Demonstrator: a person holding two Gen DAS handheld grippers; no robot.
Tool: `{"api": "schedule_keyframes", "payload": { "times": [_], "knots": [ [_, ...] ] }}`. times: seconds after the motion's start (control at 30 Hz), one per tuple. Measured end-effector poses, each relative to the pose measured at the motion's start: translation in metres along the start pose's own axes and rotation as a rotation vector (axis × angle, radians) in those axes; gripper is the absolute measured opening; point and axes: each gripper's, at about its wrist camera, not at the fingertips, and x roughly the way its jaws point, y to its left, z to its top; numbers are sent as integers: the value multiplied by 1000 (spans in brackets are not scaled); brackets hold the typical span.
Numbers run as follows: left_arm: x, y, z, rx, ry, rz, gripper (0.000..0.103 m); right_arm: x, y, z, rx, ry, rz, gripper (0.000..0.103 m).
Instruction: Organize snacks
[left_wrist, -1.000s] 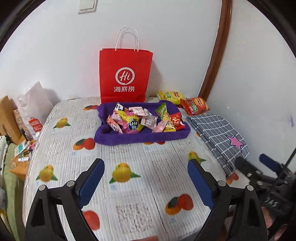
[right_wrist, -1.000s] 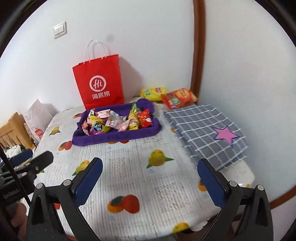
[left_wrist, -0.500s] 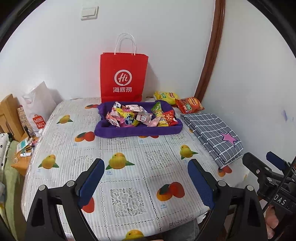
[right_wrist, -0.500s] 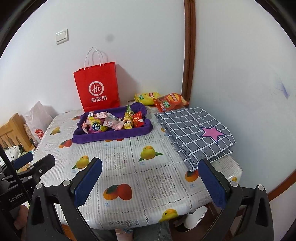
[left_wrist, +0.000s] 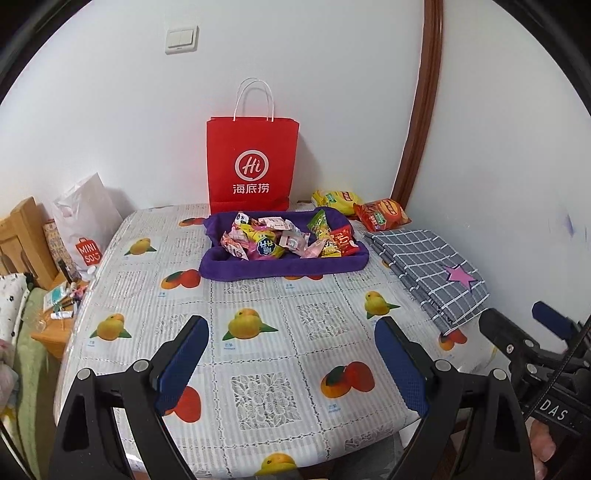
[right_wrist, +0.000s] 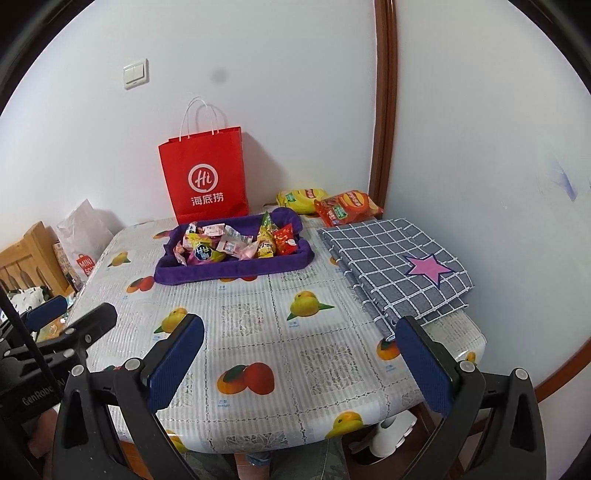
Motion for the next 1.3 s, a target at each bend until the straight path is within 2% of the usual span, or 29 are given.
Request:
{"api": "schedule_keyframes", "payload": {
  "times": [0.57, 0.7, 1.3],
  "knots": [
    [2, 3, -3, -9, 21, 5, 91, 0, -4, -3, 26, 5, 23, 102],
    [2, 1, -3, -9, 24, -7, 91, -1, -7, -2, 47, 5, 55, 102],
    [0, -3, -3, 0, 25, -5, 91, 1, -12, -3, 61, 10, 44, 102]
  ]
}}
